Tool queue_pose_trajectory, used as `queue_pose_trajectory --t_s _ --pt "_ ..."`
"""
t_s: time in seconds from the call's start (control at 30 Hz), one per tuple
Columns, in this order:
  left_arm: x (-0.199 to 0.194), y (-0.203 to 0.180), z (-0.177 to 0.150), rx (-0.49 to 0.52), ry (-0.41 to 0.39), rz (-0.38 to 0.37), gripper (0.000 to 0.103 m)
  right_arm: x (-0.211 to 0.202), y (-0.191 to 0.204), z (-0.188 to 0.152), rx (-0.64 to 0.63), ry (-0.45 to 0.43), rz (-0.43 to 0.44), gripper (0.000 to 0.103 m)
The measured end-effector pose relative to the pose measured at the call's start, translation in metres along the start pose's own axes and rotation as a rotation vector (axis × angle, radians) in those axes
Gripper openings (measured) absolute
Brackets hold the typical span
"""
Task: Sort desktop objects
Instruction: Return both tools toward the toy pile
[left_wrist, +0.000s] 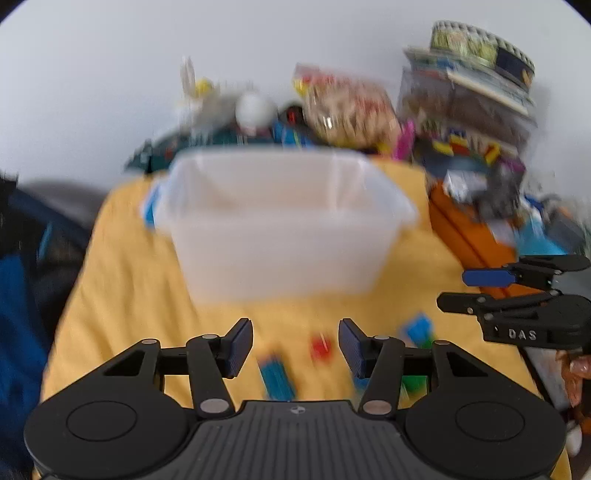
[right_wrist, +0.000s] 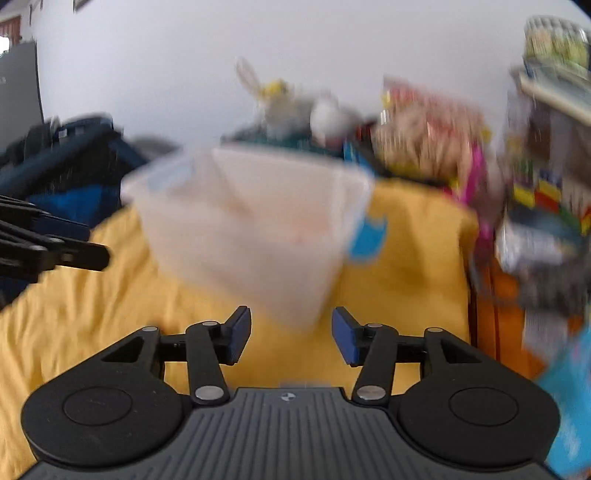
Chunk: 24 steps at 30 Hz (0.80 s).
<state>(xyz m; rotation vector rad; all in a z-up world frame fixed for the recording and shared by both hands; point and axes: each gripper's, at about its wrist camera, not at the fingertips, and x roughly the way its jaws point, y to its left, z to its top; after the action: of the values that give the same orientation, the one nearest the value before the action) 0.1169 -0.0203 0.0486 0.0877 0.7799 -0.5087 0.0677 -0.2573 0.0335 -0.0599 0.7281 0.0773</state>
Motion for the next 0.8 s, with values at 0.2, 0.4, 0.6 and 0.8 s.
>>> queue_pose_trajectory --t_s 0.2,0.4,0.6,0.8 --pt "-0.006 -0.032 -0.072 -0.011 0.098 -0.007 0.056 -0.010 0.015 -0.058 -0.064 0.085 0.021 0.051" --pt "-0.007 -0.045 -0.103 0.096 0.165 -0.020 0.056 -0.006 0.034 -0.069 -0.106 0.109 0.005 0.051" --pt "-0.004 -0.033 -0.107 0.128 0.155 -0.068 0.056 -0.001 0.059 -0.063 -0.110 0.119 0.018 0.050" --pt "0.001 -0.006 -0.105 0.084 0.160 -0.115 0.056 0.027 0.084 -0.056 -0.043 0.175 0.048 0.042"
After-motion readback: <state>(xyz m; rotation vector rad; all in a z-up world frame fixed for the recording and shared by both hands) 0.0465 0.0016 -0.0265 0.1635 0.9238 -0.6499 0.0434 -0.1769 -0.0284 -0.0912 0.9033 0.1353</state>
